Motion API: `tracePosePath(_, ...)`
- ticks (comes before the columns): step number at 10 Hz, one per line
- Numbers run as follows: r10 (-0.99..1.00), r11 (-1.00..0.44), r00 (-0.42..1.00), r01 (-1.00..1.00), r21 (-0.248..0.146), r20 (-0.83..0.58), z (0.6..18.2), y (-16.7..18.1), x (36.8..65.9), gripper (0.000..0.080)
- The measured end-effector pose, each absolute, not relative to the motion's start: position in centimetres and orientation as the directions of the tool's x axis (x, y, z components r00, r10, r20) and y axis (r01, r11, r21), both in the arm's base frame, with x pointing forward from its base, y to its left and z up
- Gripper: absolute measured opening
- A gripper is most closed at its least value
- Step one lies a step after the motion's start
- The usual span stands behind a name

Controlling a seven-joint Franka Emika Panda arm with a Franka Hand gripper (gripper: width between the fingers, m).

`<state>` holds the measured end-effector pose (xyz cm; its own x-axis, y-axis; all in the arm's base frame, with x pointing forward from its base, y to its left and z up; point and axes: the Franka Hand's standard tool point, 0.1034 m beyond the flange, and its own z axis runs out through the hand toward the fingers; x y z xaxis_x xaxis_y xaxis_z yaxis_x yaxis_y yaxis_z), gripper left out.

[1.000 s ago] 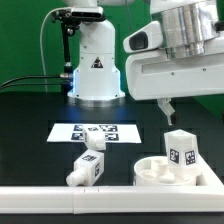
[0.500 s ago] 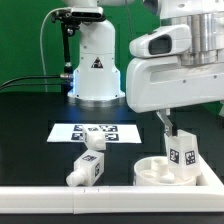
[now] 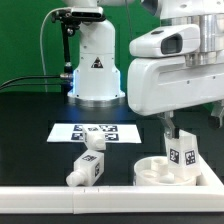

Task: Assemble stool

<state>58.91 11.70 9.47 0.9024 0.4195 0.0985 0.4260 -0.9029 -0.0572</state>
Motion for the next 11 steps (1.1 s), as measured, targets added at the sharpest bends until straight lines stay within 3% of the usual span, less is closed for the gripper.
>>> tracePosePath(4,0.403,-0.912,0.913,0.407,-0.051,0.065,7.0,10.8,58.2,0.0649)
tracePosePath(5,0.368,-0.927,0.928,0.372,-0.054,0.062,6.9,10.8,58.3,0.0503)
tracePosePath(6,0.357,-0.931,0.932,0.360,-0.055,0.061,6.8,10.8,58.3,0.0503)
tracePosePath(7,0.345,-0.936,0.937,0.348,-0.056,0.060,6.8,10.8,58.3,0.0366)
tracePosePath(8,0.309,-0.948,0.949,0.313,-0.059,0.058,6.8,10.8,58.3,0.0333)
tracePosePath(11,0.134,-0.988,0.990,0.137,-0.069,0.047,6.8,10.9,58.3,0.0333)
